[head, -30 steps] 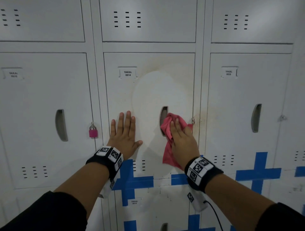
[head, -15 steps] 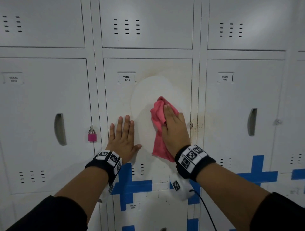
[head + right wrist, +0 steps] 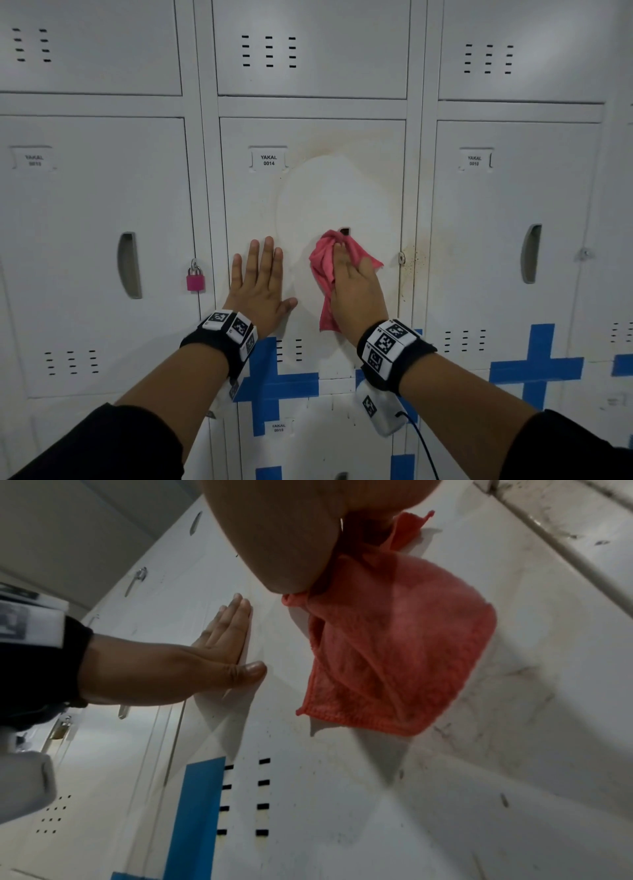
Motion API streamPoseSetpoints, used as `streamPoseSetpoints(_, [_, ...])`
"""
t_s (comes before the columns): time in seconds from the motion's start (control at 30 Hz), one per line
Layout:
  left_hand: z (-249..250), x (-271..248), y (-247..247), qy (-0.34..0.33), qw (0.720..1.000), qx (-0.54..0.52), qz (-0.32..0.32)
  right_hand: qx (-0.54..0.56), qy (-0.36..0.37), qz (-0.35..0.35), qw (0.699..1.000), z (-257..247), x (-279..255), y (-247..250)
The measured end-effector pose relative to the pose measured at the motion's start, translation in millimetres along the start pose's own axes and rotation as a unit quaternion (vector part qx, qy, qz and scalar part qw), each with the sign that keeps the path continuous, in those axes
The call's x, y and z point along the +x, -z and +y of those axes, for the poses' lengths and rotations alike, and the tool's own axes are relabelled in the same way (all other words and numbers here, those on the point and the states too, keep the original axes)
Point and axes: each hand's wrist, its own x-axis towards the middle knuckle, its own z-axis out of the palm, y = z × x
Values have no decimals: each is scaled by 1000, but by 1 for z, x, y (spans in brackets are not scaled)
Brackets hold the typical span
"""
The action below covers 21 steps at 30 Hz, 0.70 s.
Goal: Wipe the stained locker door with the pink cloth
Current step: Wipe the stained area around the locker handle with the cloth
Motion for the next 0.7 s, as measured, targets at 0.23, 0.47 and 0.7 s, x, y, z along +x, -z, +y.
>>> streamPoseSetpoints(0.23, [0,1,2,2,1000,1,-10,20,5,-74,997,13,-16,-10])
streamPoseSetpoints(0.47, [0,1,2,2,1000,2,-10,146,-4,-25,989,30,-13,32])
streamPoseSetpoints(0.7, [1,1,4,5,1000,-2,-21,140,-37,94,985,40,48,49])
